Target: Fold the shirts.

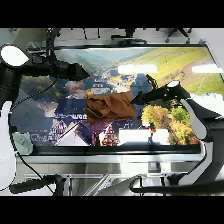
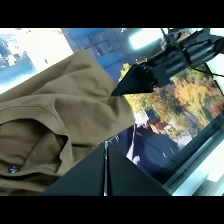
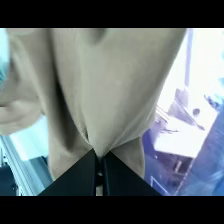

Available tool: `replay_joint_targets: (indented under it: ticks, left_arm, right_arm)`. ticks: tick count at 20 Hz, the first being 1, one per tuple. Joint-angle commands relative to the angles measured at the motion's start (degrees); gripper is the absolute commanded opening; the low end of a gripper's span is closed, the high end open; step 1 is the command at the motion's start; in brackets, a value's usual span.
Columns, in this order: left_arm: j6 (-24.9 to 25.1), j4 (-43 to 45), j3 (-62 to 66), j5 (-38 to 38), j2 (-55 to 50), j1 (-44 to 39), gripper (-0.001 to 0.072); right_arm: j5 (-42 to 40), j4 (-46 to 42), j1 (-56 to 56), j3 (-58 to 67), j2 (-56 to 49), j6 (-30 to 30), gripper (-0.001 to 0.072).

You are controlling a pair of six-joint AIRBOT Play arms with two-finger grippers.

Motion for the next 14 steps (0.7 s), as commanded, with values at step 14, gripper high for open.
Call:
replay_joint_targets:
  ticks: [14]
  left_arm:
    - [0.0, 0.39, -0.04, -2.82, -0.13, 0.04, 0.0016]
  right_arm:
    - [-3.37, -20.52, -0.92, -2.47, 5.92, 9.38, 0.0047]
